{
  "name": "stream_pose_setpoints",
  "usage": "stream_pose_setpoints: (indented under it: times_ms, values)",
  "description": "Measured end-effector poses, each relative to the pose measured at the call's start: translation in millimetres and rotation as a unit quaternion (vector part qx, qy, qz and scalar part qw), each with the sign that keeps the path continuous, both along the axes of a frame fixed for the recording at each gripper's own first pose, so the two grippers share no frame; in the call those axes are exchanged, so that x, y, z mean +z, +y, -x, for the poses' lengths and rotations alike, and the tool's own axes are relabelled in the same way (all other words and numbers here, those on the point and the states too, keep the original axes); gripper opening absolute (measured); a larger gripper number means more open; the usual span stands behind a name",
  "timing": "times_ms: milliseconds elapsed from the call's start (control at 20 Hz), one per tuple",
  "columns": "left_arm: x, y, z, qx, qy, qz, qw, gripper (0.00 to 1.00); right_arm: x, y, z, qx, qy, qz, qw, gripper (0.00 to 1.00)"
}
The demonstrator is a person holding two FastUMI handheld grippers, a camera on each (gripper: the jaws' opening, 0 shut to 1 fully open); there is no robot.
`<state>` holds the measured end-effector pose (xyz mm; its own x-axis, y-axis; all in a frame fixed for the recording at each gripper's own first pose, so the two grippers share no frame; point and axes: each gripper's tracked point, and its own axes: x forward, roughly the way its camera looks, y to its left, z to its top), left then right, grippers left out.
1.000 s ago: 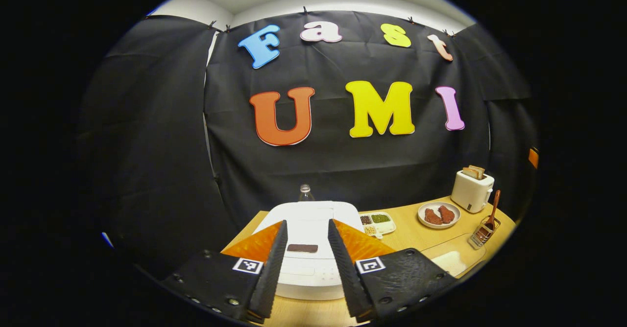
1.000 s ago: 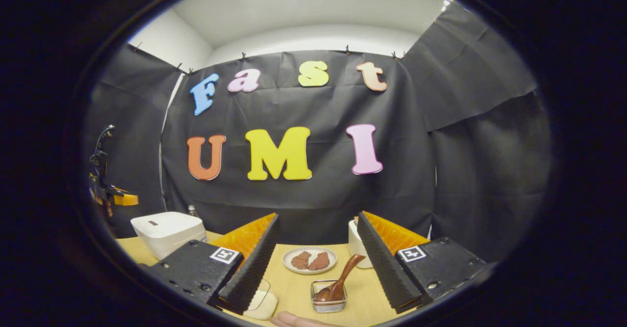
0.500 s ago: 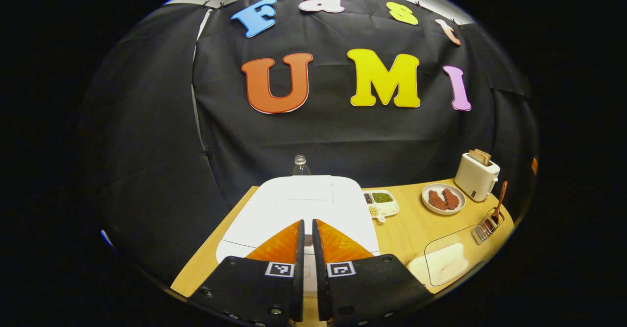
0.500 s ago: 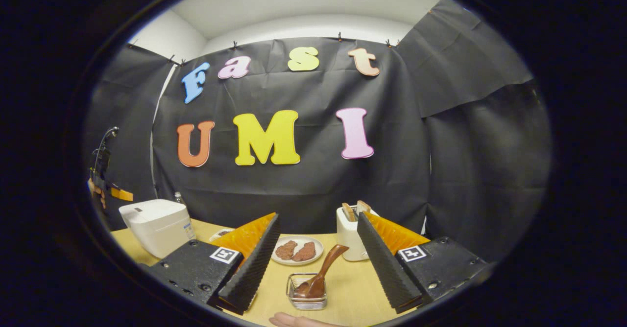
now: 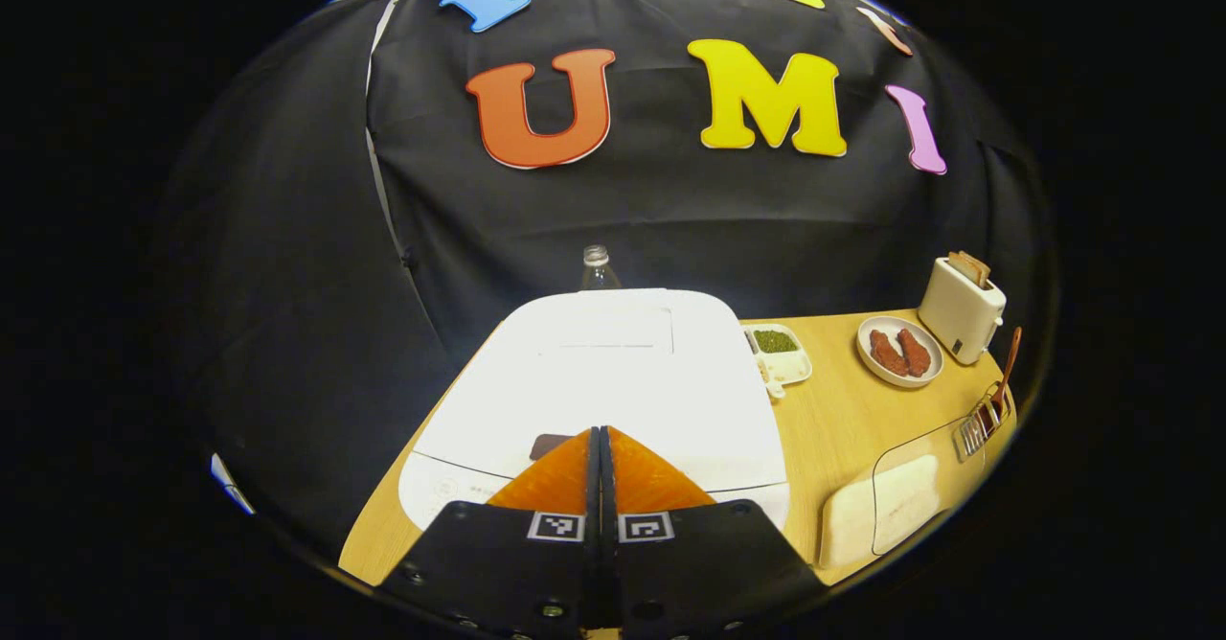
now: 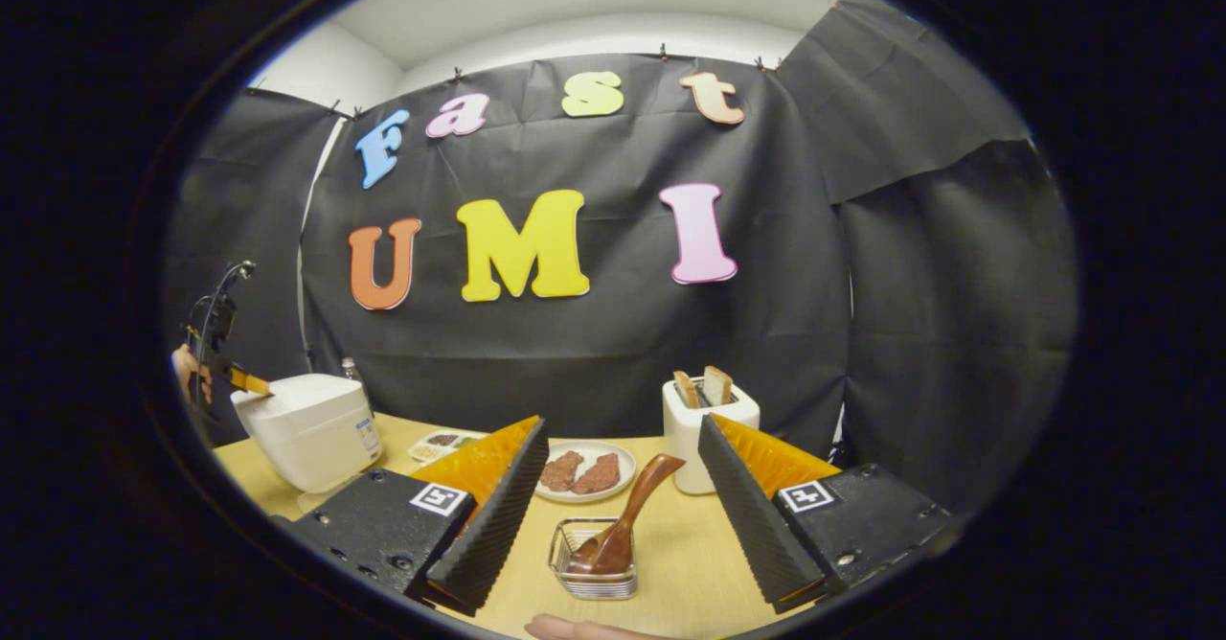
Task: Close the left gripper, press the button to open the rice cooker; take a wooden spoon from the chopstick holder with the right hand, scoop a spoonful of rice and pour it into the rice cooker, then put the wooden spoon back into the chopstick holder.
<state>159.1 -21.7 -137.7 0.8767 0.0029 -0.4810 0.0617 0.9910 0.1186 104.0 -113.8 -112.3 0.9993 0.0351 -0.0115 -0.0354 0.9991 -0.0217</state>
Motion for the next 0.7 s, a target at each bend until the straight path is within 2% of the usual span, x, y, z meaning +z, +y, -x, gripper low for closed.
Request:
stream_pose_setpoints:
  times_ms: [150,200,250,300,350,400,550,700]
  values:
    - [-6,0,2,0.005,0.013,0.004,1.0,0.0,-3,-7,-1,-0.007,0.003,-0.003,1.0,1.0]
    - [-15,2,3,0.011,0.035,0.011,0.999,0.0,-6,-7,0,-0.007,0.006,-0.004,1.0,1.0]
    - [-7,1,5,0.016,0.024,0.018,0.999,0.0,-7,-8,1,-0.007,0.009,-0.003,1.0,1.0]
    - [-10,1,3,0.023,0.032,0.023,0.999,0.0,-7,-10,3,-0.008,0.011,-0.003,1.0,0.96]
    - [-9,0,4,0.026,0.026,0.025,0.999,0.0,-6,-10,6,-0.009,0.012,-0.001,1.0,0.96]
    - [-9,0,1,0.03,0.026,0.026,0.999,0.0,-6,-12,9,-0.008,0.011,0.002,1.0,1.0]
    - [4,0,-4,0.045,-0.009,0.05,0.998,0.0,-9,-20,17,-0.015,0.015,0.015,1.0,1.0]
    - [40,-6,1,0.045,-0.056,0.081,0.994,0.0,-14,-26,27,-0.021,0.022,0.016,0.999,1.0]
